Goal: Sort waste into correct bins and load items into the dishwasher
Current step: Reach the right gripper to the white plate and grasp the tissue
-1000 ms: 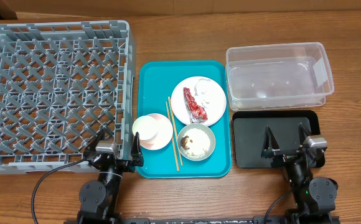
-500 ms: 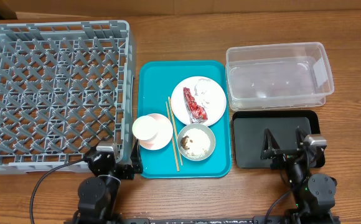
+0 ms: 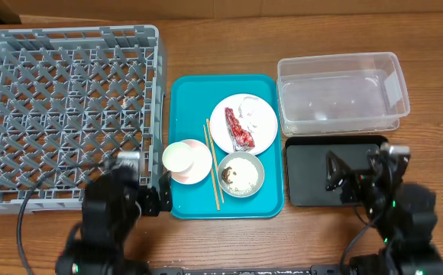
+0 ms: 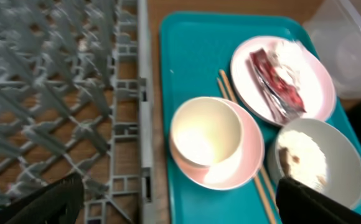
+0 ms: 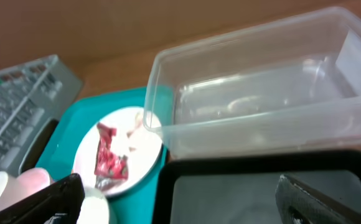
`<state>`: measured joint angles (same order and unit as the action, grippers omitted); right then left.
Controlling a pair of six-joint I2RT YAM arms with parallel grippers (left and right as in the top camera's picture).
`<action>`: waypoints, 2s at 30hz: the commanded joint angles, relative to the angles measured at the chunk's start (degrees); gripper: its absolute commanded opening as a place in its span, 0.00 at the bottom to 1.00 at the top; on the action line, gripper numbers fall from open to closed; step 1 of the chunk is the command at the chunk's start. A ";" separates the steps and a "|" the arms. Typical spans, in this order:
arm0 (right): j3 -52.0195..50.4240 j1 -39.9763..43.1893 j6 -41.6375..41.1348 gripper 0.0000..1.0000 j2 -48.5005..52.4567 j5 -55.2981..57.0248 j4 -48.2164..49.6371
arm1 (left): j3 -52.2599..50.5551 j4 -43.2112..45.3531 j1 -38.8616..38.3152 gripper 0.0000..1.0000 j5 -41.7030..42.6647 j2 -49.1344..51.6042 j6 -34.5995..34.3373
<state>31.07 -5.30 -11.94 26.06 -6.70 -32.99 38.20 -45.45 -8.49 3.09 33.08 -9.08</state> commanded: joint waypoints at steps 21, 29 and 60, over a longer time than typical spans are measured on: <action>29.83 -4.44 1.75 1.00 36.92 -14.78 -16.11 | 19.10 -17.35 1.42 1.00 5.31 20.28 -1.05; 45.44 -17.75 1.68 0.99 52.00 -2.12 -19.93 | 19.10 -18.51 6.95 1.00 3.52 20.50 -2.75; 51.28 -25.18 -11.06 0.43 92.21 7.50 -3.08 | 19.08 -18.25 7.08 1.00 3.56 20.50 -2.75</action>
<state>81.12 -29.89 -22.44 117.47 0.38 -36.10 55.88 -63.70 -1.76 7.05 53.54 -10.83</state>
